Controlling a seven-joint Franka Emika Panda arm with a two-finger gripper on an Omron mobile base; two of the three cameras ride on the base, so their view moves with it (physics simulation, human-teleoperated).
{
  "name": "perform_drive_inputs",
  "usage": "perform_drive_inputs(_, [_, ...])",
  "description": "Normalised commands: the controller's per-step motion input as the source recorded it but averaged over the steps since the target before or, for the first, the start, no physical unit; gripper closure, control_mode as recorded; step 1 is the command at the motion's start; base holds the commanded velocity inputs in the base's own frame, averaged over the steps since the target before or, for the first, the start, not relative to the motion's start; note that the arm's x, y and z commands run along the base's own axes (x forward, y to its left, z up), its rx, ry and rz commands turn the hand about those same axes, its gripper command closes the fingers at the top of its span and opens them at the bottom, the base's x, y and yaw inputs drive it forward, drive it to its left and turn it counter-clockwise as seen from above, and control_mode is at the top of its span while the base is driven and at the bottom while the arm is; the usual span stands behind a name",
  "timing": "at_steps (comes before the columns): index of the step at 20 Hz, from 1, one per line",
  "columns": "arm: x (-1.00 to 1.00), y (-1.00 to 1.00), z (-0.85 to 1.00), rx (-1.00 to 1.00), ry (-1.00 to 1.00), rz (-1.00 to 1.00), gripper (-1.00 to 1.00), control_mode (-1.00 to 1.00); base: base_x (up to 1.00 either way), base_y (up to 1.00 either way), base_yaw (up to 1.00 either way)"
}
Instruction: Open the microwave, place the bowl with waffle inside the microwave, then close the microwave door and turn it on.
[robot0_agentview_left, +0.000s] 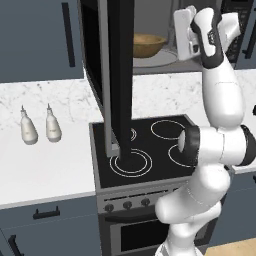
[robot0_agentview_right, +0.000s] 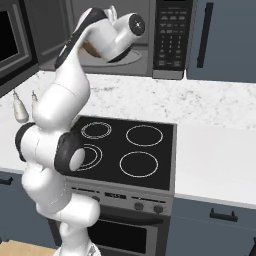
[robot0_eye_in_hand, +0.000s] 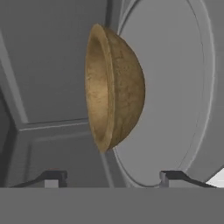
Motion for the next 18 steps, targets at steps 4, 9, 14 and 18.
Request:
perform_drive_inputs(4, [-1.00,0.09,0.00,-0.03,-0.19,0.02,1.00,-1.00,0.00,0.00,0.00])
perform_drive_inputs(9, [-1.00,0.17,0.00,-0.02,-0.26,0.04,1.00,-1.00,0.00,0.00,0.00])
perform_drive_inputs(14, [-1.00,0.40,0.03,-0.08,-0.10,0.00,1.00,-1.00,0.00,0.00,0.00])
perform_drive_inputs(18, [-1.00,0.41,0.00,-0.07,-0.07,0.00,1.00,-1.00,0.00,0.00,0.00])
